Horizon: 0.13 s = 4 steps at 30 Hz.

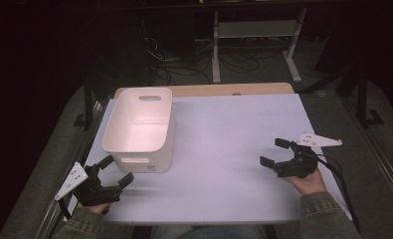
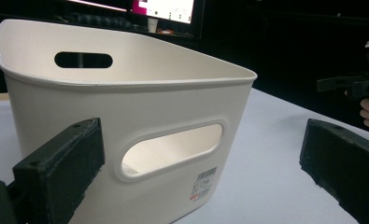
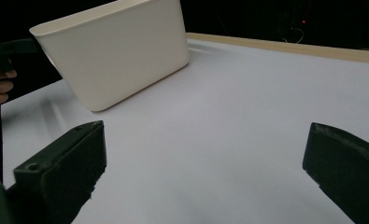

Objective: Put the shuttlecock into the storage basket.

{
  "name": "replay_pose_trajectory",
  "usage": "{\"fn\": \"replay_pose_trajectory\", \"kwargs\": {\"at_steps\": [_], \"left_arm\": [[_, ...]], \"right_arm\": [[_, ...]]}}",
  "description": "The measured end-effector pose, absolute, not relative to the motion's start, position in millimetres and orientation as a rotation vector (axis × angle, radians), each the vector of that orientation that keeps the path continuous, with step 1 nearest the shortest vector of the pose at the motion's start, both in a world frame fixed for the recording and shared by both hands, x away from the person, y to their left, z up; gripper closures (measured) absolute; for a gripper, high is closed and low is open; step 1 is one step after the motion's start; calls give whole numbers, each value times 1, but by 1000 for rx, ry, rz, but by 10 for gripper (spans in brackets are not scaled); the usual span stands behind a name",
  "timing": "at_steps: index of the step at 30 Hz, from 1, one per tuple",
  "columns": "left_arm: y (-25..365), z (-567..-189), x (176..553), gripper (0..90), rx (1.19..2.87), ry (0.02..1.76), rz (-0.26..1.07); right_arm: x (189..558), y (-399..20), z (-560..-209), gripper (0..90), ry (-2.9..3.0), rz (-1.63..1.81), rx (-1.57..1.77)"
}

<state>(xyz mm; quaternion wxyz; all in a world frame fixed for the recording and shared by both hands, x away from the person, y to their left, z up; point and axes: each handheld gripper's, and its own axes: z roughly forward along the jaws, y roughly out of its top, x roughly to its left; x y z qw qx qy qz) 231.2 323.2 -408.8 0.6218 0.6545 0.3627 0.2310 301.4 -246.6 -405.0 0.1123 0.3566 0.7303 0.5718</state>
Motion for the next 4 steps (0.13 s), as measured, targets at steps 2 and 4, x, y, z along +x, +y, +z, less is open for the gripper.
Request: {"fn": "replay_pose_trajectory", "kwargs": {"at_steps": [2,4], "left_arm": [[323,-409,231,0,1503,835,529],[323,-409,231,0,1503,835,529]], "right_arm": [[300,-247,-406,0,2145,1678,1053],[300,-247,-406,0,2145,1673,1055]]}}
